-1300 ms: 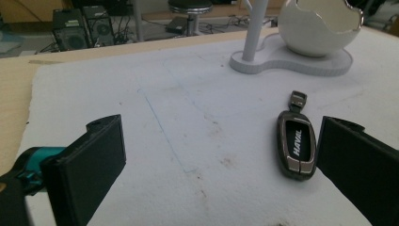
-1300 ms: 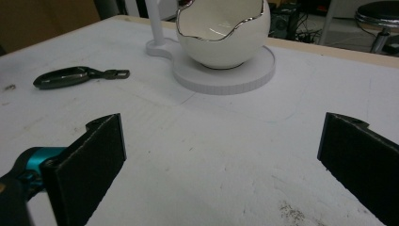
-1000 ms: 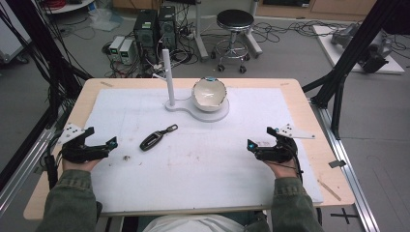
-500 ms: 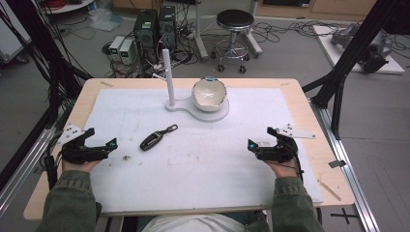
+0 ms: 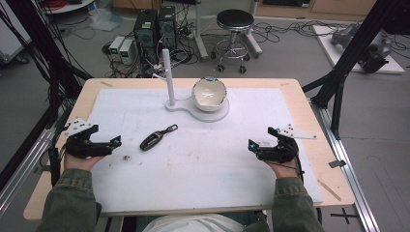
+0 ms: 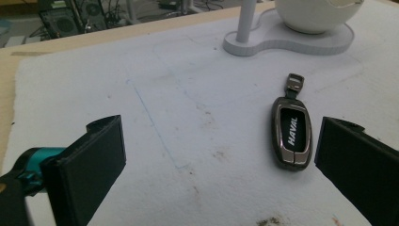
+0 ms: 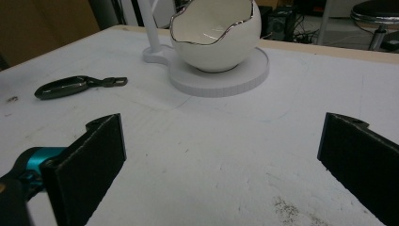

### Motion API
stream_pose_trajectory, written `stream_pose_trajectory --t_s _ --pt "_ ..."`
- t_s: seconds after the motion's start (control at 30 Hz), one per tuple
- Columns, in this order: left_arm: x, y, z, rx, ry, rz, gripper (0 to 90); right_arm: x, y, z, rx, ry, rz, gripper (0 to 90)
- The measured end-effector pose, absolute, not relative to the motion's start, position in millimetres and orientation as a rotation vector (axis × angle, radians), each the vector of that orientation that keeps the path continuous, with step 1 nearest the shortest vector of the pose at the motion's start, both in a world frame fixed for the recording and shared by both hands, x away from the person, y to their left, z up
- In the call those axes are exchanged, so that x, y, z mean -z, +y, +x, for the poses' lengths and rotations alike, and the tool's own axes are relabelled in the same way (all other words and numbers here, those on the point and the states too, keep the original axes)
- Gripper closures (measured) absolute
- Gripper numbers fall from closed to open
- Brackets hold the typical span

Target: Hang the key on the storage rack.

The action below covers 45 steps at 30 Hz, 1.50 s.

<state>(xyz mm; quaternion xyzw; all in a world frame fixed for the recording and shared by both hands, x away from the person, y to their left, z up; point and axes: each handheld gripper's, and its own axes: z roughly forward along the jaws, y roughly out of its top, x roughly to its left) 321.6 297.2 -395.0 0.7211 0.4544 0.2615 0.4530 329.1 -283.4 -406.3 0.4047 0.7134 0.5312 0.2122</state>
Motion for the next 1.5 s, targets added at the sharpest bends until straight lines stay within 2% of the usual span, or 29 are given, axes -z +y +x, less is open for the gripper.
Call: stream_pose_trajectory --t_s 0.83,1.5 --pt "376.6 260.9 352.2 -0.59 1.055 2.04 2.9 406.9 -282.1 329.2 -1.47 2.0 1.123 0.4" --pt "372.8 234.9 381.3 -0.479 1.029 2.221 3.0 407.6 -281.7 330.7 -1.473 2.007 1.116 0.5"
